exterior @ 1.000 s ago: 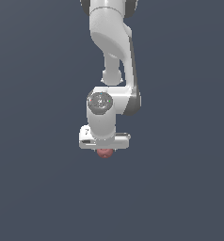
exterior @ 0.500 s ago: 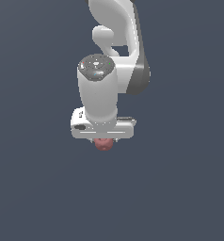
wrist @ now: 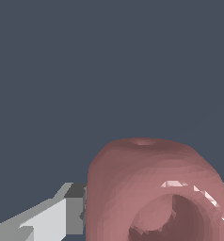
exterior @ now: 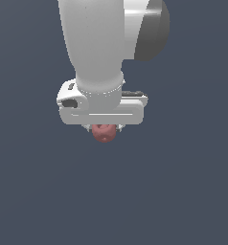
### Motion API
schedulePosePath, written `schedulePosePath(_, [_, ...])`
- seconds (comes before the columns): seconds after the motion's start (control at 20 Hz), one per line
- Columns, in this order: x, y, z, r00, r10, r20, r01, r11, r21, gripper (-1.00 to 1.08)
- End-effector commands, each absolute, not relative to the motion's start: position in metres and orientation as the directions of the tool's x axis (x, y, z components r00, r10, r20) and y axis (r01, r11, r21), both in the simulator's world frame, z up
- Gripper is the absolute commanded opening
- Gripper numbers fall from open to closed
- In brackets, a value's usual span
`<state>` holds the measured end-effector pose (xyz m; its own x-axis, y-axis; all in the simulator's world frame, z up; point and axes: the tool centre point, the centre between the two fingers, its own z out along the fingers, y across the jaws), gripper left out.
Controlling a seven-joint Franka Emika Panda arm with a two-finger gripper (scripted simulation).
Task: Pick up the object and move it to a goal position.
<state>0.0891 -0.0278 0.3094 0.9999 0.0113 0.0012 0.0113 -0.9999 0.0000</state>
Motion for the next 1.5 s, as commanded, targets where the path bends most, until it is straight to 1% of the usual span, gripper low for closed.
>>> schedulePosePath(0.0, [0.092, -0.027, 0.332, 1.0, 0.011, 0.0, 0.011, -1.0, 0.0, -1.0])
schedulePosePath(0.35, [0.1, -0.027, 0.38, 1.0, 0.011, 0.0, 0.011, -1.0, 0.0, -1.0])
schedulePosePath(0.7, [0.106, -0.026, 0.413, 1.0, 0.011, 0.0, 0.011, -1.0, 0.0, -1.0])
schedulePosePath(1.05, [0.11, -0.026, 0.431, 1.0, 0.011, 0.0, 0.011, -1.0, 0.0, -1.0])
schedulePosePath(1.45, [0.112, -0.026, 0.439, 1.0, 0.011, 0.0, 0.011, -1.0, 0.0, -1.0])
